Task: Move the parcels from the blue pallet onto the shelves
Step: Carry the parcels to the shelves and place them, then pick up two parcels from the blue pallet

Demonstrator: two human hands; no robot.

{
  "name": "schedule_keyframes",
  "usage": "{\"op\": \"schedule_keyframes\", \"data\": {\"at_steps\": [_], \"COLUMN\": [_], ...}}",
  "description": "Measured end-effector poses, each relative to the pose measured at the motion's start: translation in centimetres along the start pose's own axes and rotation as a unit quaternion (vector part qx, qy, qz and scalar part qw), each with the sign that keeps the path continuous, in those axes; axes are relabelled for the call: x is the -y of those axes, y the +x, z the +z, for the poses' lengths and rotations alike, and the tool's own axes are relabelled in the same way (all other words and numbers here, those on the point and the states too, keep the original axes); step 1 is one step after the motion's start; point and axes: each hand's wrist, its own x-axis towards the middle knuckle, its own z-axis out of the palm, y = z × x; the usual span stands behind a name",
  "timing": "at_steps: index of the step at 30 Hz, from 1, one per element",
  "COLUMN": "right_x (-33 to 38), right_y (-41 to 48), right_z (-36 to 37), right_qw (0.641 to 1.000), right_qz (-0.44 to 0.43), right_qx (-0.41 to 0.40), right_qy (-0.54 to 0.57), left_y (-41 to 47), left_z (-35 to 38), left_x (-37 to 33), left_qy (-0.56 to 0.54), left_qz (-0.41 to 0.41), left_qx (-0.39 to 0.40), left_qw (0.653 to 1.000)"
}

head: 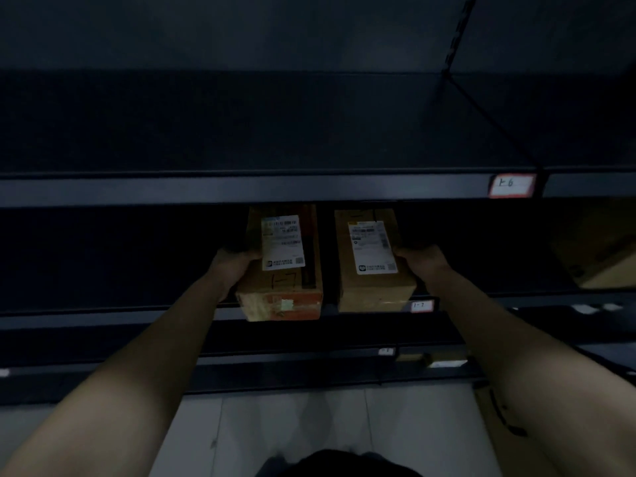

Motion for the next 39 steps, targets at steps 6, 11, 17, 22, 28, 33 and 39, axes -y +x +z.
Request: {"op": "schedule_keyframes", "data": {"at_steps": [6, 11, 17, 22, 28, 33, 39], "right_x": [2.9, 4.2, 2.5, -0.9, -7.1, -15.2, -24.0], "right_y": [-6.1, -13.8, -24.0, -32.0, -41.4, -51.1, -63.3], "right_z": [0.3, -0.7, -6.2, -11.4, -18.7, -25.7, -31.9], "right_qw": [0.953, 0.887, 0.826, 0.777, 0.742, 0.725, 0.686], "right_qz": [-0.129, -0.165, -0.114, -0.041, 0.035, 0.131, 0.265], "right_qx": [-0.016, -0.087, -0.255, -0.357, -0.446, -0.479, -0.518], "right_qy": [-0.274, -0.423, -0.490, -0.517, -0.499, -0.478, -0.437], "left_y": [-3.8, -10.0, -19.0, -27.5, -39.0, -50.9, -65.7], "left_z": [3.0, 7.6, 13.9, 18.2, 24.5, 32.2, 40.2], "left_x": [-4.6, -7.7, -11.2, -12.0, -10.8, -7.3, -1.1], "left_qy": [0.392, 0.455, 0.472, 0.438, 0.366, 0.318, 0.239], "left_qz": [0.234, 0.444, 0.638, 0.754, 0.830, 0.859, 0.882], "left_qx": [-0.014, 0.116, 0.173, 0.155, 0.175, 0.217, 0.305], "left_qw": [0.890, 0.763, 0.583, 0.463, 0.383, 0.338, 0.267]}}
